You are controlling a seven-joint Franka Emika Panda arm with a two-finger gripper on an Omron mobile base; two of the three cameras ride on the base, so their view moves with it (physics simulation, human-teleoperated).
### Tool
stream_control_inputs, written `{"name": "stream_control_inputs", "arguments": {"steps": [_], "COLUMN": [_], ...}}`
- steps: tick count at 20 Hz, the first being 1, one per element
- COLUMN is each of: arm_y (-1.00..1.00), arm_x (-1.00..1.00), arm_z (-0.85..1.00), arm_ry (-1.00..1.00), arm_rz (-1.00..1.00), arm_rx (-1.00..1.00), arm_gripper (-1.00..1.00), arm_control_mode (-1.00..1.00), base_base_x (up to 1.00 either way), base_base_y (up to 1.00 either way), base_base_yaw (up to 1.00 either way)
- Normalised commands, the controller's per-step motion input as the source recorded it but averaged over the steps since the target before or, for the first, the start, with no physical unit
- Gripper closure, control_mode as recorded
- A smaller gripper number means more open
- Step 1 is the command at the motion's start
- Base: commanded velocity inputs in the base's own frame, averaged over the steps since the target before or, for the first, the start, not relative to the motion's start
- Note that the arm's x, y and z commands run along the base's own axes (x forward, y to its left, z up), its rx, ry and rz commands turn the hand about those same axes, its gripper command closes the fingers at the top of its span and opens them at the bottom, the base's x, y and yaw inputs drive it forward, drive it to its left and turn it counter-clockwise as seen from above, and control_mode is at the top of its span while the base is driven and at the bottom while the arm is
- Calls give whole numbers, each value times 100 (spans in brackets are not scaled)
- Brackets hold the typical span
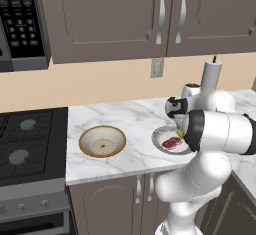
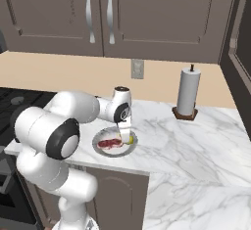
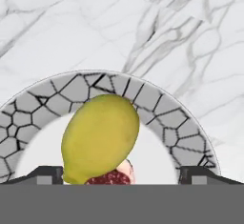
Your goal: Place the steak on the plate and place the lemon on the same plate.
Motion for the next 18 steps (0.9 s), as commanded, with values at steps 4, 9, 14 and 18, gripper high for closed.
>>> {"name": "stream_control_inputs", "arguments": {"steps": [4, 9, 14, 18], "arm_y": [0, 0, 0, 21], "arm_x": [-17, -44, -52, -70], "arm_z": [35, 47, 51, 56], "arm_ry": [-27, -28, -33, -36], "arm_rz": [0, -1, 0, 11], "arm_rx": [0, 0, 0, -2], "arm_gripper": [-100, -100, -100, -100], "arm_control_mode": [-100, -100, -100, -100], "base_base_x": [0, 0, 0, 0], "base_base_y": [0, 0, 0, 0], "base_base_yaw": [0, 0, 0, 0]}}
